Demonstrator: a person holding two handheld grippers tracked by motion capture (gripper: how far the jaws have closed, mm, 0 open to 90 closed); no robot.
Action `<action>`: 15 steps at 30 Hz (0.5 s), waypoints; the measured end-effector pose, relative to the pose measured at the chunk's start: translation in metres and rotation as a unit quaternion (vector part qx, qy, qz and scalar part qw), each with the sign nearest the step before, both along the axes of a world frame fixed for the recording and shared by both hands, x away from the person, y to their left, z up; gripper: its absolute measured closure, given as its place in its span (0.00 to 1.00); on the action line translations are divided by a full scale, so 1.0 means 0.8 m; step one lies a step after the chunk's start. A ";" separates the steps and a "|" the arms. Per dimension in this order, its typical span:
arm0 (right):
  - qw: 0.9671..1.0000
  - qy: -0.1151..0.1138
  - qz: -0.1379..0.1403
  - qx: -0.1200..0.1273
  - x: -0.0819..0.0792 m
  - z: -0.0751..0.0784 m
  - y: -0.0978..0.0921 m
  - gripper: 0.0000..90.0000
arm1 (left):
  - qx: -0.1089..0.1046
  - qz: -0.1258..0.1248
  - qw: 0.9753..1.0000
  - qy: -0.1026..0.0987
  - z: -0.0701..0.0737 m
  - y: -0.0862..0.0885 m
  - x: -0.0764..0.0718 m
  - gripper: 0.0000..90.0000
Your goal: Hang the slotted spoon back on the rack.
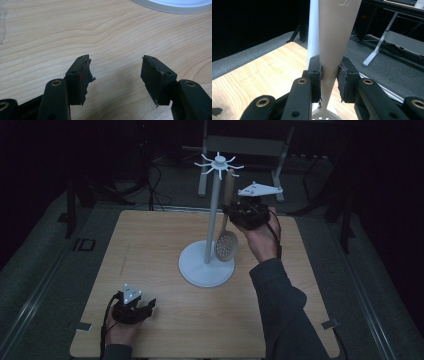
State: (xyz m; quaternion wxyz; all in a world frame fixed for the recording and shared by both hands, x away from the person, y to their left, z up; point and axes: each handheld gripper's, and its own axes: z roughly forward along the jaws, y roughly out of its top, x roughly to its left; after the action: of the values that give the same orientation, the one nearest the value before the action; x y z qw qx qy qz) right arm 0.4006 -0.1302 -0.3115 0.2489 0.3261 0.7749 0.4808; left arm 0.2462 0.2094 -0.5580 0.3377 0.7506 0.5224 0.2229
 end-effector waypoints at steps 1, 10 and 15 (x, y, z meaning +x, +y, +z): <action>1.000 -0.001 0.000 -0.001 0.000 0.000 0.000 0.82 | 0.000 0.000 1.000 0.000 0.000 0.000 0.000 0.45; 1.000 0.000 -0.003 0.006 0.000 -0.006 -0.001 0.81 | 0.001 -0.001 1.000 0.000 0.000 0.000 0.000 0.45; 1.000 -0.009 -0.002 0.009 -0.002 -0.004 -0.002 0.73 | 0.003 -0.003 1.000 0.000 0.000 -0.001 0.000 0.45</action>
State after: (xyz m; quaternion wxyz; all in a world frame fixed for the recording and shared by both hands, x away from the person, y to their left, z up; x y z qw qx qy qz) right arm 0.3991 -0.1320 -0.3147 0.2537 0.3251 0.7679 0.4901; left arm 0.2464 0.2088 -0.5583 0.3360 0.7530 0.5200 0.2232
